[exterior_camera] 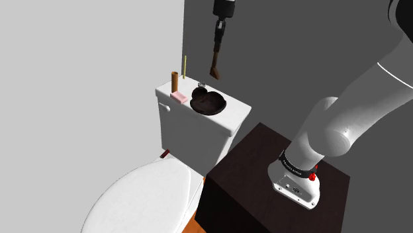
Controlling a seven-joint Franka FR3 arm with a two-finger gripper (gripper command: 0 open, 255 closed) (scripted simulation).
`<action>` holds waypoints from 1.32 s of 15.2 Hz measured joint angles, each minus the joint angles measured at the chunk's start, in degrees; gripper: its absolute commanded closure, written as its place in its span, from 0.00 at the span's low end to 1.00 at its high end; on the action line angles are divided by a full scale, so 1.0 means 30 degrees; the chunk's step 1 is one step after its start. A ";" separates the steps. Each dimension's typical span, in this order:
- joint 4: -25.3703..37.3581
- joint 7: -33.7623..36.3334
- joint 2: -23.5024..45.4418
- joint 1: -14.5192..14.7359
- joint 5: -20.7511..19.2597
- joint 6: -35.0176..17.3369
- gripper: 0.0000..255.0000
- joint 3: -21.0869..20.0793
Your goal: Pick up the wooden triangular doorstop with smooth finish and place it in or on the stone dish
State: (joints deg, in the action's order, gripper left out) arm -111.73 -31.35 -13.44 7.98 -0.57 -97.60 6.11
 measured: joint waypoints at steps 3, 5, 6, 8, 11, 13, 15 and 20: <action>-0.0855 -0.0052 -0.0022 -0.0025 -0.0013 -0.0830 1.00 0.0037; -0.1202 -0.0073 0.0029 -0.0034 -0.0012 -0.1229 1.00 0.0054; -0.1464 -0.0067 0.0078 -0.0031 -0.0006 -0.1537 1.00 0.0053; -0.2080 -0.0103 0.0000 -0.0051 -0.0024 -0.2075 1.00 0.0078; -0.2830 -0.0058 -0.0013 -0.0037 -0.0020 -0.2817 1.00 0.0057; -0.3277 -0.0024 0.0111 -0.0020 -0.0006 -0.3385 1.00 0.0040; -0.3738 -0.0045 0.0191 -0.0025 -0.0003 -0.3924 1.00 0.0054; -0.4389 -0.0087 0.0313 -0.0040 0.0001 -0.4701 1.00 0.0084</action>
State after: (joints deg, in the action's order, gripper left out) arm -124.89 -31.61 -12.50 7.86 -0.57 -111.70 6.37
